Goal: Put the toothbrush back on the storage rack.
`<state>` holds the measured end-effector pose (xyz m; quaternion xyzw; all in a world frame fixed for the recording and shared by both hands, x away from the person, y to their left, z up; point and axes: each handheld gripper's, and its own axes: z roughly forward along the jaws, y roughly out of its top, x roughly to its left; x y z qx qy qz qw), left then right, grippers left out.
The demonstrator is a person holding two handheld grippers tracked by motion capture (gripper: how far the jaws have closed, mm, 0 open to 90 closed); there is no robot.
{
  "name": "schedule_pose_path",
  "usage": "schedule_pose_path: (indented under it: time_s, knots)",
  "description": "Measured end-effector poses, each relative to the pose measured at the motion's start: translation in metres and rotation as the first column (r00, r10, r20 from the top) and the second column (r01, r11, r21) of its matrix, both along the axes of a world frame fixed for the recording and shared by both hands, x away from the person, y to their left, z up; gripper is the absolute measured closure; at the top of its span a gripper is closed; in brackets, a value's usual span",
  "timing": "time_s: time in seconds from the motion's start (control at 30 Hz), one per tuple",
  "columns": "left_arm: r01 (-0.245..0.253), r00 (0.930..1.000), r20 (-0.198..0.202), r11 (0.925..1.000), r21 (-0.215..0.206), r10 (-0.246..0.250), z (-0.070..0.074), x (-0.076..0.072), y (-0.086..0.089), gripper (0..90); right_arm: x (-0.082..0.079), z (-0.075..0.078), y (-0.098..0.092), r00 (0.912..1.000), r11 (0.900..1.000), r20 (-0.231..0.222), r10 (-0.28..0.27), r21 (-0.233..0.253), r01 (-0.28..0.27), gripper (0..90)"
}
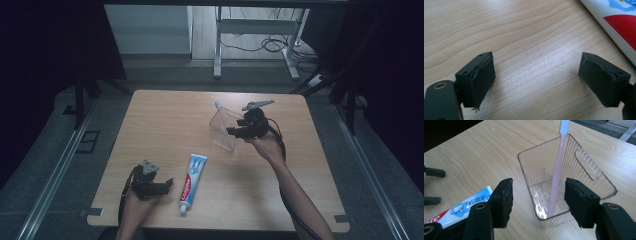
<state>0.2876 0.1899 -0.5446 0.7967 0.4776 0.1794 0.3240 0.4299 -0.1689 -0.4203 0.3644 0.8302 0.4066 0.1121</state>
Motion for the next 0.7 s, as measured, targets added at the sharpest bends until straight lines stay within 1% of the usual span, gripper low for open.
schedule_pose_path:
  time_s: [0.23, 0.37, 0.57, 0.63, 0.7]
  knots:
    - [0.000, 1.0000, -0.001, 1.0000, 0.000, 0.000, 0.000, 0.000, 0.000, 13.7, -0.007, 0.001, -0.001, 0.9993, 1.000, 0.032, 0.018, -0.026, -0.018, 36.5]
    - [0.000, 1.0000, 0.000, 1.0000, 0.000, 0.000, 0.000, 0.000, 0.000, 13.7, -0.011, -0.001, 0.000, 0.9986, 0.999, 0.039, 0.034, -0.041, -0.033, 36.0]
    - [0.000, 1.0000, 0.000, 1.0000, 0.000, 0.000, 0.000, 0.000, 0.000, 13.7, -0.015, -0.009, 0.002, 0.9978, 0.996, 0.042, 0.050, -0.079, -0.047, 35.5]
    - [0.000, 1.0000, 0.000, 1.0000, 0.000, 0.000, 0.000, 0.000, 0.000, 13.7, -0.015, -0.013, 0.002, 0.9978, 0.995, 0.038, 0.054, -0.085, -0.050, 35.5]
    - [0.000, 1.0000, 0.000, 1.0000, 0.000, 0.000, 0.000, 0.000, 0.000, 13.7, -0.016, -0.015, 0.001, 0.9976, 0.996, 0.046, 0.051, -0.080, -0.048, 35.8]
